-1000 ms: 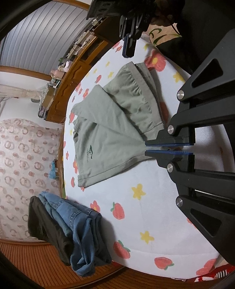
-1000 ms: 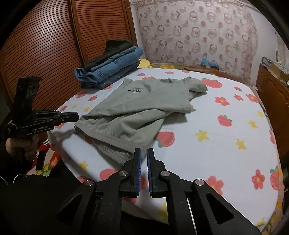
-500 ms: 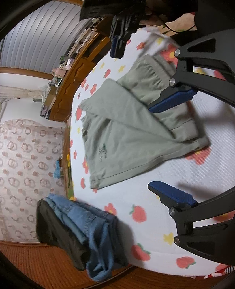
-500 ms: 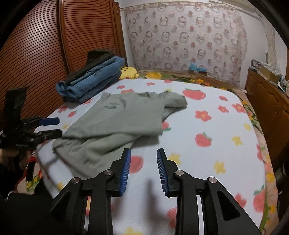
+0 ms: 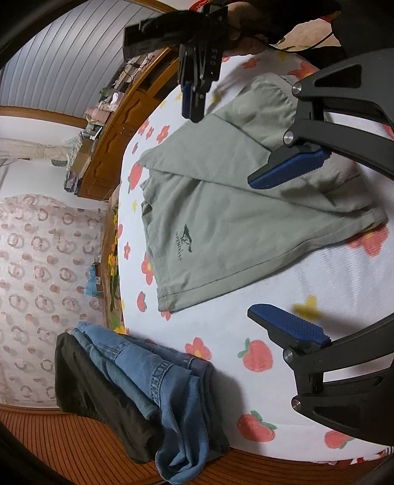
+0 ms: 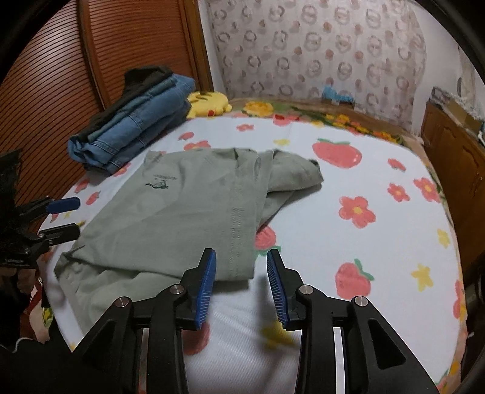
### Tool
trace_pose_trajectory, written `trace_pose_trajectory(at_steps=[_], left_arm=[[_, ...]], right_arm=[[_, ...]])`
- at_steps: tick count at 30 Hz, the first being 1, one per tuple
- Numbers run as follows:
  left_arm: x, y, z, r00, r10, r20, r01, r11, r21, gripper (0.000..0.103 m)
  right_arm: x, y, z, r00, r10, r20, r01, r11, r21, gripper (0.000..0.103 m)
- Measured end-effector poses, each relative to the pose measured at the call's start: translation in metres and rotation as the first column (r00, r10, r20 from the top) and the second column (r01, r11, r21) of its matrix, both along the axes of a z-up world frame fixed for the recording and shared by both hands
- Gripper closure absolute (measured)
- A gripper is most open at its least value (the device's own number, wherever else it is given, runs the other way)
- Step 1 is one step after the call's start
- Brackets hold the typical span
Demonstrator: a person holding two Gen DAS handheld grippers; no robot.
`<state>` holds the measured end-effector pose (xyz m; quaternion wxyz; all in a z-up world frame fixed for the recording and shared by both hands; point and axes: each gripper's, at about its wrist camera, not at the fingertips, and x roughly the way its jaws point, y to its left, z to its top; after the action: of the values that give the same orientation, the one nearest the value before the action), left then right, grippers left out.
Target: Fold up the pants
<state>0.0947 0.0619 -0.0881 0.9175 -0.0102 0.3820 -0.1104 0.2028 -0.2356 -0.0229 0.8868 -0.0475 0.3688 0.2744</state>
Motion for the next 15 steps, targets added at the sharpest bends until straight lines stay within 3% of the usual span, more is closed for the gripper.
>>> trace_pose_trajectory(at_steps=[8,10,12,15], left_arm=[[0.016,0.009,0.004,1.000,-0.005,-0.006,0.005,1.000,0.001,0.024],[0.021,0.012,0.006,1.000,-0.003,-0.008,0.003,1.000,-0.001,0.024],[0.024,0.012,0.006,1.000,-0.003,-0.010,0.003,1.000,-0.003,0.024],[0.028,0.014,0.005,1.000,-0.004,-0.011,0.004,1.000,-0.003,0.024]], right_arm=[[0.025,0.008,-0.005,0.992,0.062,-0.114,-0.055,0.996,0.066,0.068],[0.029,0.008,-0.005,0.989,0.067,-0.130,-0.057,0.995,0.080,0.078],[0.029,0.008,-0.004,0.987,0.083,-0.138,-0.071,0.994,0.087,0.095],[0.027,0.013,0.002,0.989,0.097,-0.110,-0.090,0.994,0.069,0.098]])
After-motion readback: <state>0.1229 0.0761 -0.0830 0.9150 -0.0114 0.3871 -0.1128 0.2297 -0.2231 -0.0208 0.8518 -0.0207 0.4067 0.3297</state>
